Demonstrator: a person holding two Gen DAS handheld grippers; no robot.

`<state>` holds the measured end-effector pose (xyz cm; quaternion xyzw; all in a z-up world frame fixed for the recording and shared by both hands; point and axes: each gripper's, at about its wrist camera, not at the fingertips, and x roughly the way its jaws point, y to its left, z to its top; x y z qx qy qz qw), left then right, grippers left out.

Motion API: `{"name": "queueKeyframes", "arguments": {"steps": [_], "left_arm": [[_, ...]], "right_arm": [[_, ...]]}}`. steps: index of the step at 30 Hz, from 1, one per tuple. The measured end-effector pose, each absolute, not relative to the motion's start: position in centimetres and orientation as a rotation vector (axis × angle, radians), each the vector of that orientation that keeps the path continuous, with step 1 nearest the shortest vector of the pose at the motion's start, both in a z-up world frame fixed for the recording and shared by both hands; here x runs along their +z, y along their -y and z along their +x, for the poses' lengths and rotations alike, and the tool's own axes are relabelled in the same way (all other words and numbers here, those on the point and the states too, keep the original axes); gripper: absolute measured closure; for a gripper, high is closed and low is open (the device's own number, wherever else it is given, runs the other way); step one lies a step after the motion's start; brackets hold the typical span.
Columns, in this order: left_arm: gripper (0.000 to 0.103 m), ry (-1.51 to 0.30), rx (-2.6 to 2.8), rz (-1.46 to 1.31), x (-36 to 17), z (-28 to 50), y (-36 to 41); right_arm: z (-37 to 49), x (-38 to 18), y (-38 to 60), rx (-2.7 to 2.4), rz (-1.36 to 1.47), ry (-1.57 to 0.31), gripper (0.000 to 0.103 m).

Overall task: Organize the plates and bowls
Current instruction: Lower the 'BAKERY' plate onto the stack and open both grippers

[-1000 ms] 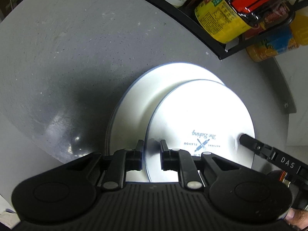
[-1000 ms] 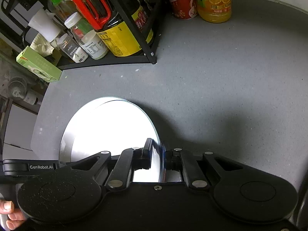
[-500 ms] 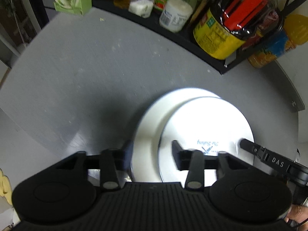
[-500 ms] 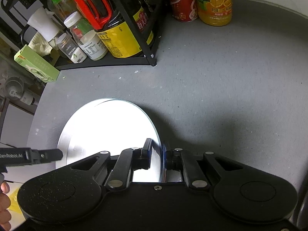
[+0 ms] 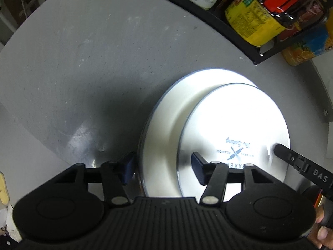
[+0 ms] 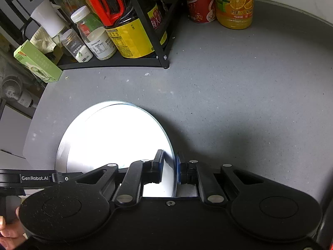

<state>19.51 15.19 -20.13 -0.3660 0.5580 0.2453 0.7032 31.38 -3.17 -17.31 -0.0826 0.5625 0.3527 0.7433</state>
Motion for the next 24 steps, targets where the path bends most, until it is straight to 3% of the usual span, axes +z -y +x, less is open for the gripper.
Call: {"name": "queueKeyframes", "arguments": {"steps": [7, 12, 22, 24], "left_arm": [[0.056, -1.205, 0.551, -0.815, -19.5, 18.7, -15.8], [0.057, -1.198, 0.558, -0.829, -19.3, 18.1, -16.5], [0.056, -1.211, 0.549, -0.786, -18.7, 18.5, -16.8], [0.054, -1.217, 0.542, -0.752, -18.3, 18.9, -16.7]], "right_arm": [[30.9, -18.0, 3.1, 0.753, -0.194, -1.256, 0.078], [30.6, -18.3, 3.1, 0.739, -0.212, -1.253, 0.059], [30.1, -17.7, 3.6, 0.69, -0.177, -1.238, 0.051], [29.9, -17.1, 3.8, 0.692, -0.143, -1.227, 0.042]]}}
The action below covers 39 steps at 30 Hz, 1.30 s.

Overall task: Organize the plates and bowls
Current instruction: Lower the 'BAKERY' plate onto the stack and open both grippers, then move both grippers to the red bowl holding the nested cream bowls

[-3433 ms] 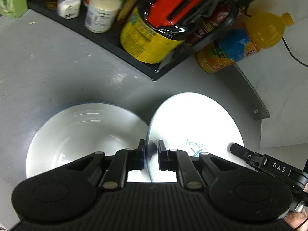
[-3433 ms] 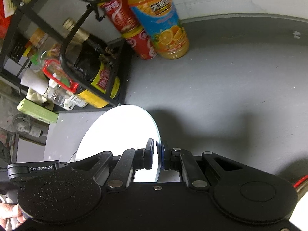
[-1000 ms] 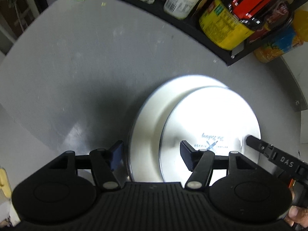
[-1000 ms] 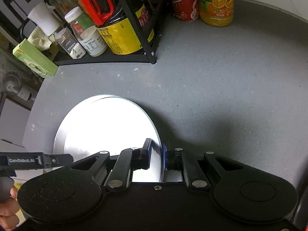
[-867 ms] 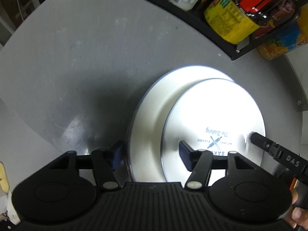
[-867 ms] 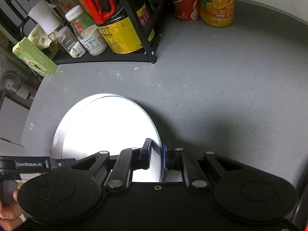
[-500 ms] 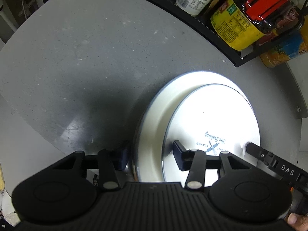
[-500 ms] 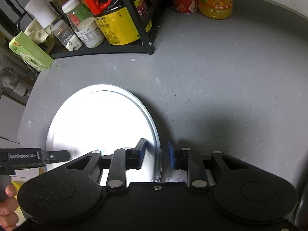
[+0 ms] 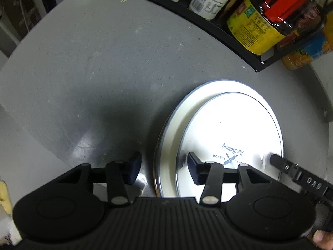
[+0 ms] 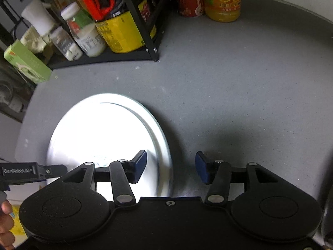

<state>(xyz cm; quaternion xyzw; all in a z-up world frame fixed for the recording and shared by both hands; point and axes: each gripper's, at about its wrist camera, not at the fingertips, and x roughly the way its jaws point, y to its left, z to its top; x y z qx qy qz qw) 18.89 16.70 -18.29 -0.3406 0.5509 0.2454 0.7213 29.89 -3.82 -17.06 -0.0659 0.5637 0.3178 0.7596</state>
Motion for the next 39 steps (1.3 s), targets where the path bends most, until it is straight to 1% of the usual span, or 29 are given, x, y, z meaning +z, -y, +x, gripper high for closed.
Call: {"name": "queueKeyframes", "arguments": {"steps": [3, 5, 6, 7, 8, 9, 11, 18, 20, 27, 29, 39], "left_arm": [[0.052, -1.202, 0.514, -0.725, -17.3, 19.3, -16.5], [0.047, -1.207, 0.498, -0.697, -16.6, 19.6, -16.3], [0.044, -1.21, 0.49, -0.679, -16.2, 19.7, -16.1], [0.038, -1.209, 0.482, -0.661, -15.8, 19.8, -16.0], [0.033, -1.204, 0.472, -0.645, -15.4, 19.8, -15.8], [0.031, -1.196, 0.462, -0.632, -15.0, 19.8, -15.7], [0.025, -1.188, 0.443, -0.607, -14.4, 20.0, -15.4], [0.02, -1.157, 0.372, -0.528, -12.4, 20.8, -13.7], [0.015, -1.147, 0.366, -0.507, -11.9, 21.0, -13.3], [0.007, -1.116, 0.35, -0.475, -10.4, 22.2, -11.5], [0.002, -1.105, 0.345, -0.476, -10.1, 22.6, -11.0], [0.0, -1.045, 0.315, -0.478, -8.0, 24.8, -6.6]], "right_arm": [[29.4, -16.1, 4.2, 0.684, -0.119, -1.193, 0.031], [29.0, -15.5, 4.6, 0.68, -0.099, -1.174, 0.029], [28.8, -15.2, 4.9, 0.675, -0.084, -1.165, 0.026], [28.7, -14.9, 5.1, 0.667, -0.07, -1.153, 0.024], [28.4, -14.7, 5.4, 0.659, -0.057, -1.139, 0.02], [28.3, -14.4, 5.7, 0.651, -0.039, -1.125, 0.016], [28.0, -14.0, 6.4, 0.631, 0.0, -1.112, 0.012], [26.7, -12.3, 8.3, 0.602, 0.035, -1.071, 0.011], [26.5, -11.9, 8.5, 0.609, 0.035, -1.064, 0.011], [26.6, -9.9, 10.4, 0.618, 0.069, -1.003, 0.011], [26.9, -9.1, 11.4, 0.608, 0.074, -0.97, 0.011], [28.9, -5.9, 18.4, 0.58, 0.094, -0.848, 0.011]]}}
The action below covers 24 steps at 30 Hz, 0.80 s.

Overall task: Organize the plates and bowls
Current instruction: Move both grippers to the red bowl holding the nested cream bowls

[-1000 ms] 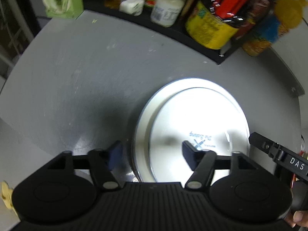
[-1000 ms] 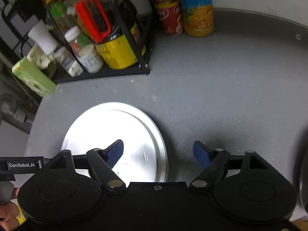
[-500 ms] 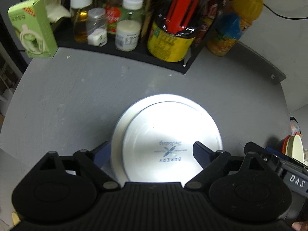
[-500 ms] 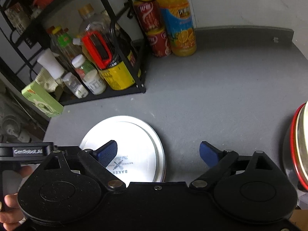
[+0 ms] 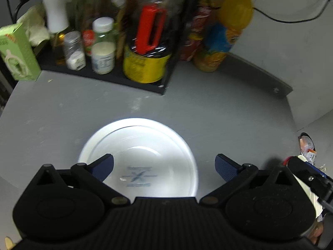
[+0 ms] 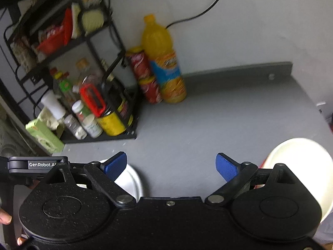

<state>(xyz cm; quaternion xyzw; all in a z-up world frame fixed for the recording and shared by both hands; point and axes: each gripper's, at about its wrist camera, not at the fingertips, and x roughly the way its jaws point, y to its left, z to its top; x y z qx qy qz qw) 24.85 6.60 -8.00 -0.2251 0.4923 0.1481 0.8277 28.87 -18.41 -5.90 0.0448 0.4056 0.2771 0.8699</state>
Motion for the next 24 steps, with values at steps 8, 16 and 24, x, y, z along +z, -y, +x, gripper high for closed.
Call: {"name": "queueKeyframes", "arguments": {"steps": [8, 16, 24], "left_arm": [[0.0, -1.016, 0.27, -0.482, -6.3, 26.8, -1.9], [0.0, -1.005, 0.233, -0.476, -5.5, 28.3, 2.9], [0.003, -1.024, 0.242, -0.47, -5.7, 29.6, 6.5]], "right_arm": [[30.0, -4.6, 23.0, 0.596, 0.082, -0.82, 0.011], [31.0, -5.1, 27.0, 0.575, 0.111, -0.817, 0.011], [32.3, -5.9, 30.8, 0.582, 0.133, -0.824, 0.011]]}}
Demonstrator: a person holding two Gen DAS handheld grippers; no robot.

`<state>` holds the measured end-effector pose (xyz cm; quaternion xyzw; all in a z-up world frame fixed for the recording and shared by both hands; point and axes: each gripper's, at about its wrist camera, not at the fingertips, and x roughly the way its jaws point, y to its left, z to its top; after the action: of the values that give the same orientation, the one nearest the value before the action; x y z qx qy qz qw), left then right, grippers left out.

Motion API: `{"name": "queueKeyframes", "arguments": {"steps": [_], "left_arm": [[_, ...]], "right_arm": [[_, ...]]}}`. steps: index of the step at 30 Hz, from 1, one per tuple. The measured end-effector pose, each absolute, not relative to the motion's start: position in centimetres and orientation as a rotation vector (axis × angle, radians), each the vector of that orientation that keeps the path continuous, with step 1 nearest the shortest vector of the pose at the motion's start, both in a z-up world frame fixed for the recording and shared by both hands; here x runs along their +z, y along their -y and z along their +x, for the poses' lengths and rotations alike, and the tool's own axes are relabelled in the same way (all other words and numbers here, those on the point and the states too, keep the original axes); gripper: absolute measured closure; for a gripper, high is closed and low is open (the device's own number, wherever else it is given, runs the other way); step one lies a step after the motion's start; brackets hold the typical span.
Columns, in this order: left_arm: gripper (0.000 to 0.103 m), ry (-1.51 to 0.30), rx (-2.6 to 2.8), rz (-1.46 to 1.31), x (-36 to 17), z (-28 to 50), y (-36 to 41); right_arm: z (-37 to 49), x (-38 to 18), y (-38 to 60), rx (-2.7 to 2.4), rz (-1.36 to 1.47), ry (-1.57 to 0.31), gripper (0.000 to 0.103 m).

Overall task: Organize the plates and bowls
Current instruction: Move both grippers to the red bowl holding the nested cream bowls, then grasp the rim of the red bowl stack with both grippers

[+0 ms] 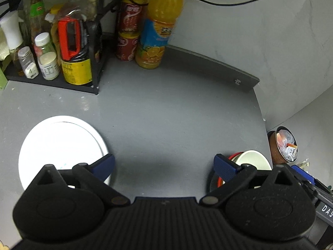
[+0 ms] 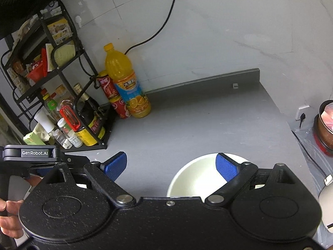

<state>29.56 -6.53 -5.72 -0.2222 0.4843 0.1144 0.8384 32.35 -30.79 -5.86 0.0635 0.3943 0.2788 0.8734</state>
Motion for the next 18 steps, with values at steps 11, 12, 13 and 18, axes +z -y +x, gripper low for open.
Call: {"name": "queueKeyframes", "arguments": {"steps": [11, 12, 13, 18], "left_arm": [[0.003, -1.029, 0.228, -0.454, -6.3, 31.3, 11.9], [0.003, -1.03, 0.224, -0.451, -6.4, 31.5, 12.3], [0.003, -1.029, 0.22, -0.45, -6.5, 31.6, 12.7], [0.003, -1.047, 0.201, -0.47, -7.8, 32.4, 14.3]], "right_arm": [[34.1, -7.8, 35.3, 0.553, 0.136, -0.855, 0.011], [34.2, -8.1, 35.6, 0.545, 0.137, -0.861, 0.011], [34.3, -8.4, 36.0, 0.536, 0.139, -0.868, 0.011], [34.6, -10.4, 37.5, 0.505, 0.153, -0.937, 0.011]]}}
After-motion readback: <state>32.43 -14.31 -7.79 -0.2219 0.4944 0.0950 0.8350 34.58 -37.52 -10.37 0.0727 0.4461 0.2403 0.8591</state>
